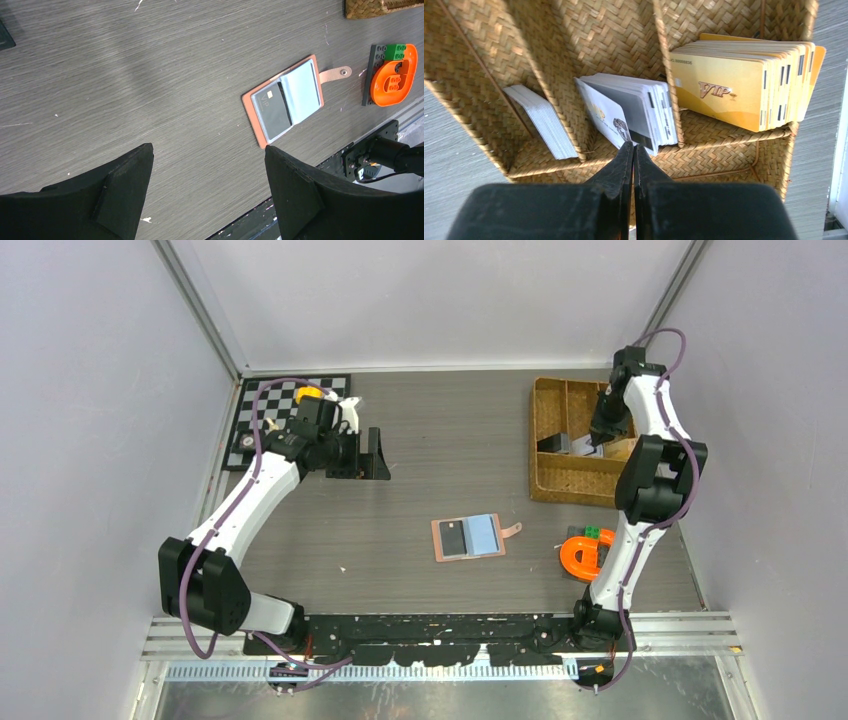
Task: Put the credit cards into the card holder
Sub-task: Pick up the credit card from the storage box.
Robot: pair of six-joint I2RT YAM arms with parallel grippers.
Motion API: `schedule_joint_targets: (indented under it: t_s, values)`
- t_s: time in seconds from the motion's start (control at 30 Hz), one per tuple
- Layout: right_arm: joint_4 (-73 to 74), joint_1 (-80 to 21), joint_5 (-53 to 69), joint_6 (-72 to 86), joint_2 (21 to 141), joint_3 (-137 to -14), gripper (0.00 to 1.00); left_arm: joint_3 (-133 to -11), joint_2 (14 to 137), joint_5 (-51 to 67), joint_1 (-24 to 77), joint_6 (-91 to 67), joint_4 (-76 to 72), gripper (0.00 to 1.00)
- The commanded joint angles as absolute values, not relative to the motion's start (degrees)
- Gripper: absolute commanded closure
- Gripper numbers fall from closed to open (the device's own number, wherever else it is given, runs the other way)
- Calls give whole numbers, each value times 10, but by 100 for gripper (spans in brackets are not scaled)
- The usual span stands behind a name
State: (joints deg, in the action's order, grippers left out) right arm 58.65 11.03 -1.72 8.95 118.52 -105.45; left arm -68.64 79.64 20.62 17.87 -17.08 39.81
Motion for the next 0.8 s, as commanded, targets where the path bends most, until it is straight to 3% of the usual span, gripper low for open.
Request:
schedule_joint_targets:
  t_s: [0.0,0.47,0.77]
  values:
    - [584,102,36,89,1141,-1059,93,-686,798,217,174,-161,401,16]
    - [583,72,91,77,1139,-1057,92,-686,800,217,174,-161,401,16]
    - [581,47,28,73,1152,-1058,76,-686,800,219,174,-162,400,16]
